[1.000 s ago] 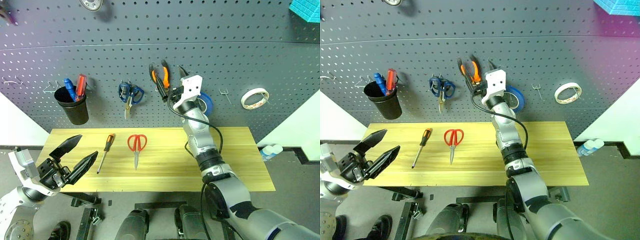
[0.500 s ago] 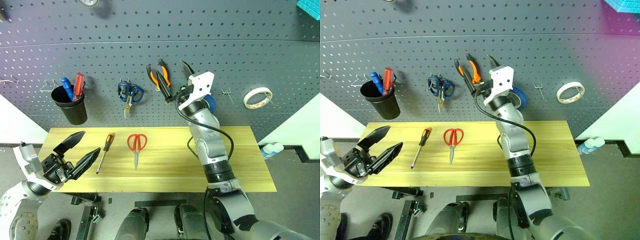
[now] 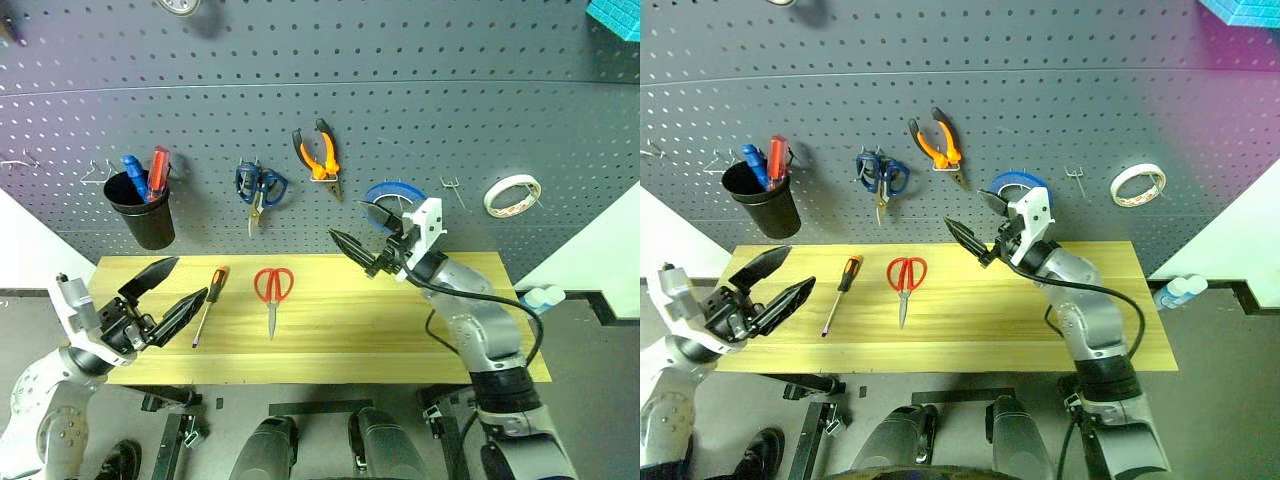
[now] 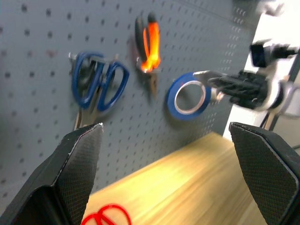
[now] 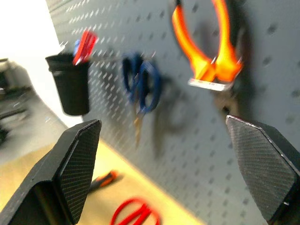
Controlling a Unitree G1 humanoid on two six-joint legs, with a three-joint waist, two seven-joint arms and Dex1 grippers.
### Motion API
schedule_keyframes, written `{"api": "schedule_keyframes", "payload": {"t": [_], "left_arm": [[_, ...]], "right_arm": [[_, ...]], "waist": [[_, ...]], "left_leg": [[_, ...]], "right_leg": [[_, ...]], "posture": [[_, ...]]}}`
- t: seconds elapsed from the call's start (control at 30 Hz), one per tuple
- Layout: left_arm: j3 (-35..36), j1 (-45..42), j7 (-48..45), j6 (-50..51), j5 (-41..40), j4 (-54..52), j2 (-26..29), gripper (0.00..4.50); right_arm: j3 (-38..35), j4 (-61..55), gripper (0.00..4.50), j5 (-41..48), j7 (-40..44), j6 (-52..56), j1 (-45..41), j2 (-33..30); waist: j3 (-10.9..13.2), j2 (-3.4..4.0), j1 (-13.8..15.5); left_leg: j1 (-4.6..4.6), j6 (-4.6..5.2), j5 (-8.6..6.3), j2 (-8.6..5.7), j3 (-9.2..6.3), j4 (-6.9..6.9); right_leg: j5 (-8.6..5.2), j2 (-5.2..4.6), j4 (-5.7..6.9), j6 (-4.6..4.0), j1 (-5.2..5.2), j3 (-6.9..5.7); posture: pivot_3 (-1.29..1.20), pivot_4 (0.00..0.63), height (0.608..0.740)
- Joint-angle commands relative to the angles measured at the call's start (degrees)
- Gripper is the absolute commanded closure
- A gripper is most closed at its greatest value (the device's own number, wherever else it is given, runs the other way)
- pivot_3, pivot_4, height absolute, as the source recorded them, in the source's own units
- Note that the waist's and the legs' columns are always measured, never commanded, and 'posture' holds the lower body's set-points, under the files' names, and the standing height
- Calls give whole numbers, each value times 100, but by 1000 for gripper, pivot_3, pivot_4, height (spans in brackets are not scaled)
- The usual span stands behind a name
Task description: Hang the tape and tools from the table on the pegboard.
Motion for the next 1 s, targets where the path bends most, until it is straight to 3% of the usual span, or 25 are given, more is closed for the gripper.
{"api": "schedule_keyframes", "payload": {"t": [0.03, 0.13, 0.3, 0.5, 0.8, 1.0], "left_arm": [[-216, -227, 343, -56, 463, 323, 20, 0], [-428, -440, 763, 146, 762, 650, -37, 0], [-1110, -882, 1893, 183, 1997, 1419, -216, 0], [-1593, -1421, 3135, 106, 3160, 2310, -467, 0], [-2587, -1967, 3371, 1742, 3721, 2352, -637, 0], [-2778, -2193, 3366, 1979, 3718, 2362, -923, 0]], "right_arm": [[70, -259, 18, 13, 322, 266, 168, -387], [50, -185, 18, 72, 603, 368, 289, -651], [-65, -617, 18, 352, 1009, 560, 613, -1005], [-456, -1155, 18, 884, 1007, 823, 862, -1106], [-370, -1455, 18, 849, 974, 788, 1124, -1119], [-290, -1472, 18, 834, 802, 807, 1003, -966]], "waist": [[-1, -1, 3], [-1, -1, 12], [-2, -2, 10], [-9, -14, -13], [-10, -15, -25], [-9, -15, -155]], "left_leg": [[0, 1, 0, -1, 1, 3], [-1, 3, -2, -3, 2, 12], [0, 10, -6, -3, 3, 34], [1, 10, -7, -3, 3, 39], [2, 12, -8, -4, 4, 47], [3, 12, -8, -5, 5, 49]], "right_leg": [[2, -2, -2, 3, 2, 1], [6, -2, -5, 10, 7, 1], [13, -2, -6, 22, 21, 1], [18, -2, -8, 31, 23, 2], [22, -4, -8, 38, 30, 1], [23, -6, -8, 40, 32, 2]], "posture": [[-20, 117, 740], [-25, 115, 740], [-41, 117, 740], [-76, 123, 740], [-118, 132, 740], [-124, 142, 740]]}}
